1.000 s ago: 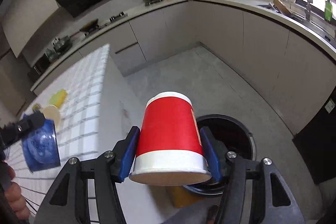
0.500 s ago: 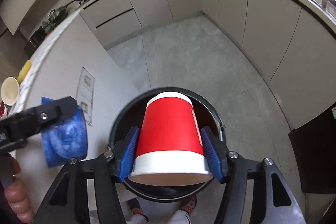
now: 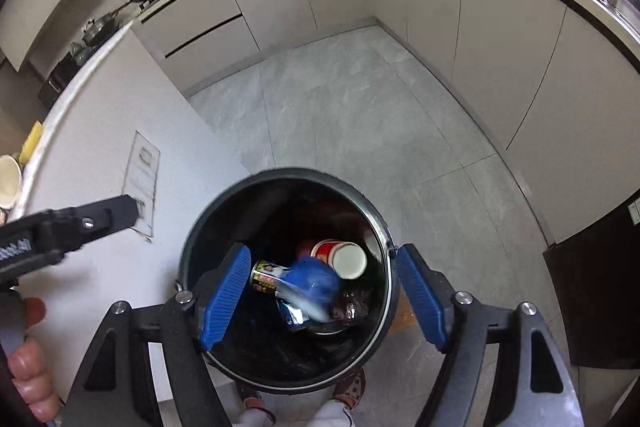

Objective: Collect trash
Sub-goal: 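Carry the cup and bowl over the black bucket and open both tools, then return both tools to the island toward the blue paper cup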

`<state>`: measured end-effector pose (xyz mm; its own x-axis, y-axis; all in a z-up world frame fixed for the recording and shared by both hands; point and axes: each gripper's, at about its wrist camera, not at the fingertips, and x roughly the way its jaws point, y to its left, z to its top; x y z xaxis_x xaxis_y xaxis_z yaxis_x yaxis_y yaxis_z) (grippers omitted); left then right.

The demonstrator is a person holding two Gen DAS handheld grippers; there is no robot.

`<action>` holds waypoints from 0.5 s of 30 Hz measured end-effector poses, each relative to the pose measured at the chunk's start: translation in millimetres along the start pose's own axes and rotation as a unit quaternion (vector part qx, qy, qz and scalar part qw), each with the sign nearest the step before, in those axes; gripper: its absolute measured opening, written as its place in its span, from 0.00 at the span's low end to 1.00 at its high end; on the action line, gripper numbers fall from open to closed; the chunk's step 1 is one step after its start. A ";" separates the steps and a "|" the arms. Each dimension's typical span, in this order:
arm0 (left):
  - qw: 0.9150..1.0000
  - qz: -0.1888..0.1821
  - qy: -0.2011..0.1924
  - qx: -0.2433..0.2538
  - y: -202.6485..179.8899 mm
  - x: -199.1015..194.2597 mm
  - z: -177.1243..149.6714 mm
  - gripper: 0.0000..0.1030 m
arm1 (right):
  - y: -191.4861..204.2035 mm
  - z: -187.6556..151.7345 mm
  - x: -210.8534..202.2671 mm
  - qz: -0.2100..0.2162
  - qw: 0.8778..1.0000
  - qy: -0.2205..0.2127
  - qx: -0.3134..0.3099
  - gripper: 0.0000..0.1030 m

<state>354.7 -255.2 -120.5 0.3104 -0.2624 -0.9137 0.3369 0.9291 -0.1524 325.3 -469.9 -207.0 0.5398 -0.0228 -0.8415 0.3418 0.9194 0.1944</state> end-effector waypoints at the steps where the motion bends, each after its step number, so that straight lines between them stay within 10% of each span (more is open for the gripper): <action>1: 1.000 -0.002 -0.005 0.003 0.8 -8.4 0.4 0.83 | 1.8 1.2 -5.5 0.000 1.000 -0.006 0.000 0.75; 15: 0.996 0.003 -0.091 -0.020 117.1 -133.3 -12.8 0.84 | 122.2 14.9 -80.7 0.046 0.995 -0.081 -0.032 0.76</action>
<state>341.4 -108.1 -21.3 0.4686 -0.2963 -0.8323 0.3003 0.9394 -0.1653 334.9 -361.5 -107.8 0.6854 0.0037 -0.7282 0.2382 0.9438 0.2290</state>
